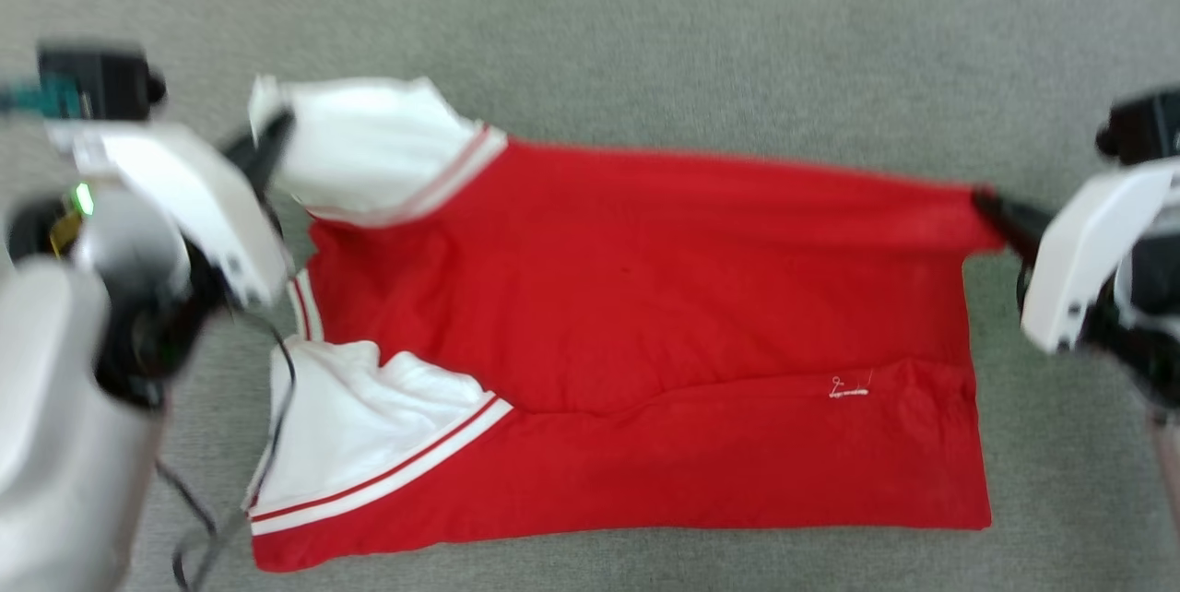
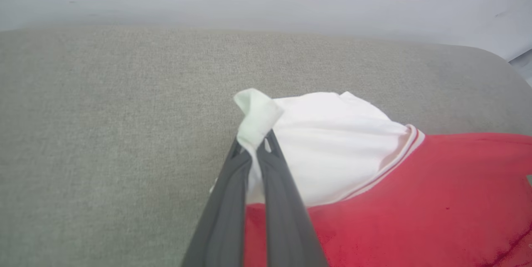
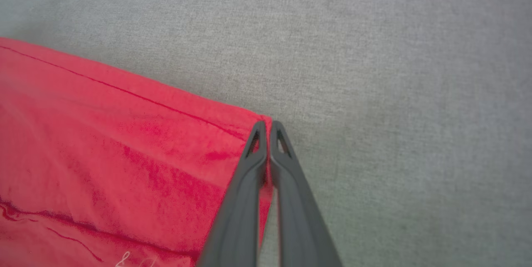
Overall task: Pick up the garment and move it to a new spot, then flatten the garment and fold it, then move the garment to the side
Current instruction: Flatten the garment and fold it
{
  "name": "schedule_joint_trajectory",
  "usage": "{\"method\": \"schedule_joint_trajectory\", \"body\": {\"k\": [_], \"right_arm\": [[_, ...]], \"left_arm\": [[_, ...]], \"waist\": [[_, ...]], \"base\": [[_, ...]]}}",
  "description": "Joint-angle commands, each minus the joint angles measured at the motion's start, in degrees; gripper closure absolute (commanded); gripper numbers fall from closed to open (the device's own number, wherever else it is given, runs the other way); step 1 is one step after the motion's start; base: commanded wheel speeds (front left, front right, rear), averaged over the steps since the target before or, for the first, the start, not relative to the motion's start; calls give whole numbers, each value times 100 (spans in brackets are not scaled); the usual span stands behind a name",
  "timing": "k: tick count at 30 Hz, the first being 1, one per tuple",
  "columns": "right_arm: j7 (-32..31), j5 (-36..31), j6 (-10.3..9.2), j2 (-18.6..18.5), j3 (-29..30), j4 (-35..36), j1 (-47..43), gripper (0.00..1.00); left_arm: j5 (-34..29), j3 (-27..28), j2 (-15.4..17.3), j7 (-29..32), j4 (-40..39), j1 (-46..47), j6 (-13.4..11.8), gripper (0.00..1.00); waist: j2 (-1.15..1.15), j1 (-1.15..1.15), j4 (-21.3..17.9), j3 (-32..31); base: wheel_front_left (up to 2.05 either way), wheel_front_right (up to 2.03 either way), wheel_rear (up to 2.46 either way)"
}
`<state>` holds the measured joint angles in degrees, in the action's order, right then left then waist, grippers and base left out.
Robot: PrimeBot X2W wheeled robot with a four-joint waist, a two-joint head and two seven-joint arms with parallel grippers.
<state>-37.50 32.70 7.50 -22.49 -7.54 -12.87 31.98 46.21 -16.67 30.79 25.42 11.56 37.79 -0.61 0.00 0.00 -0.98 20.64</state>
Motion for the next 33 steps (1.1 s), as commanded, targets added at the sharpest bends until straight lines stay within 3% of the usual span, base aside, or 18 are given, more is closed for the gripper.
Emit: {"method": "schedule_joint_trajectory", "body": {"k": [1, 9, 14, 15, 16, 17, 18, 28, 33], "right_arm": [[64, -6, -2, 58, 137, 33, -408, 100], [344, 118, -2, 402, 588, -72, -1675, 100], [551, 112, -3, 543, 761, -94, -2113, 100], [612, 109, -3, 564, 791, -96, -2204, 82], [648, 115, -3, 591, 812, -109, -2289, 25], [691, 116, -3, 623, 823, -129, -2379, 0], [744, 116, -3, 659, 843, -143, -2456, 0], [1181, 128, -2, 602, 736, 299, -3134, 0], [967, 119, -2, 495, 992, 767, -3371, 0]], "left_arm": [[74, 59, -5, -167, -155, -561, -107, 100], [467, 136, -315, -613, -558, -2602, -418, 100], [627, 118, -507, -766, -485, -3138, -435, 100], [652, 114, -560, -814, -448, -3200, -415, 100], [669, 118, -591, -866, -407, -3239, -405, 77], [689, 120, -633, -921, -343, -3283, -392, 46], [671, 141, -675, -1016, -287, -3306, -390, 0], [-166, 193, -832, -2563, -205, -3541, -634, 0], [-645, 87, -915, -3261, -448, -3529, -753, 0]], "waist": [[0, 0, 154, -389], [0, 0, 244, -788], [0, 0, 268, -851], [0, 0, 270, -868], [0, 0, 267, -883], [0, 0, 261, -905], [0, 0, 252, -931], [0, 0, 42, -1501], [0, 0, 9, -1754]], "base": [[0, 0, 0], [0, 0, 0], [0, 0, 0], [0, 0, 0], [0, 0, 0], [0, 0, 0], [0, 0, 0], [0, 0, 0], [0, 0, 0]]}}
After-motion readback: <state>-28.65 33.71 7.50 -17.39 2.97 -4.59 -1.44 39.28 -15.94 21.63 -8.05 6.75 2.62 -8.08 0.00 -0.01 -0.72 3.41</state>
